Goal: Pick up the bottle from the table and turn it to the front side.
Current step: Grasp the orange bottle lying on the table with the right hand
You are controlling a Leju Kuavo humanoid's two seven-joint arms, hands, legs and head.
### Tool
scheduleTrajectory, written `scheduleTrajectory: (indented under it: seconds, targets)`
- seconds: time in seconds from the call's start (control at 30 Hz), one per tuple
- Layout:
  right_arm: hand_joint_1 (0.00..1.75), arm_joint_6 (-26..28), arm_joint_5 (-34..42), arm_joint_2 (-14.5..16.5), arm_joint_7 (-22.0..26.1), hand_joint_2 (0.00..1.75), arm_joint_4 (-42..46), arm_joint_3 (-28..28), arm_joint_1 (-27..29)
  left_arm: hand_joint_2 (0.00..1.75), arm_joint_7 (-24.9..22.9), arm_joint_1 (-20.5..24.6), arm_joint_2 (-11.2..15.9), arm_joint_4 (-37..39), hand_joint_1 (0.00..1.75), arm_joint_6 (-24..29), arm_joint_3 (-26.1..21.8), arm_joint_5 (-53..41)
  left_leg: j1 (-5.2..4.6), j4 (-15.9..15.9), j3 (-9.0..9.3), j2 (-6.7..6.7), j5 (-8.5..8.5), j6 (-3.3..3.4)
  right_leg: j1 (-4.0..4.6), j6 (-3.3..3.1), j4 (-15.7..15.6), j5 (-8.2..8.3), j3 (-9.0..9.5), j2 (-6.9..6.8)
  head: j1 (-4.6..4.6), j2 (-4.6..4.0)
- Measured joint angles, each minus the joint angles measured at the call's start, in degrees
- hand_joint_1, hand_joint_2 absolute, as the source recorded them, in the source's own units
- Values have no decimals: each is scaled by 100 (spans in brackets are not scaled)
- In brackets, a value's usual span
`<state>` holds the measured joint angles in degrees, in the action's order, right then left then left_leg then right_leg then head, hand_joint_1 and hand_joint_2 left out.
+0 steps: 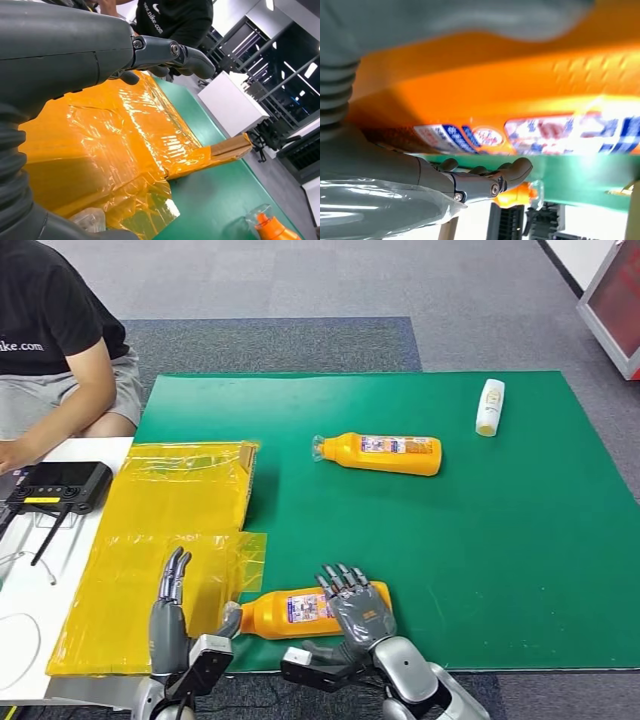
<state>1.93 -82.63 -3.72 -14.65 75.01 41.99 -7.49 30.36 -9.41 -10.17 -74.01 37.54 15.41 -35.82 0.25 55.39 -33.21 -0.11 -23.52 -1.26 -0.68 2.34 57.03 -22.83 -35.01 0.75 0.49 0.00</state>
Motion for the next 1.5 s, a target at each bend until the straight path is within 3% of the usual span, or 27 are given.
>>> scheduleTrajectory:
  seconds: [0.27, 0.6, 0.73, 0.77, 1.5]
  targets:
    - [0, 296, 137, 131, 10, 175, -252, -168, -40, 175, 14, 2, 16, 0, 0, 19, -25, 7, 0, 0, 3, 0, 0, 0, 0, 0, 0, 0, 1, 0, -1, 0]
    - [5, 289, 136, 199, 84, 175, -353, -318, -21, 175, -20, 2, 40, 0, 0, 43, -43, -15, 0, 0, 11, 0, 3, 1, 0, 2, -1, 3, 9, 0, 0, 0]
    - [168, 217, 136, 197, 134, 175, -363, -368, -21, 175, -21, 2, 49, 0, 0, 44, -50, -15, 0, 0, 12, 0, 4, 0, 0, 3, -2, 5, 11, 0, 1, 0]
    - [175, 208, 137, 197, 140, 175, -363, -380, -20, 175, -20, 2, 49, 0, 0, 44, -51, -15, 0, 0, 12, 0, 5, 0, 0, 3, -2, 6, 11, 0, 0, 0]
    - [175, 149, 317, 199, 217, 175, -381, -513, -39, 175, -39, 2, 49, 0, 0, 61, -61, -10, 0, 1, 13, -1, 4, 2, 0, 5, -6, 5, 14, 0, -1, 0]
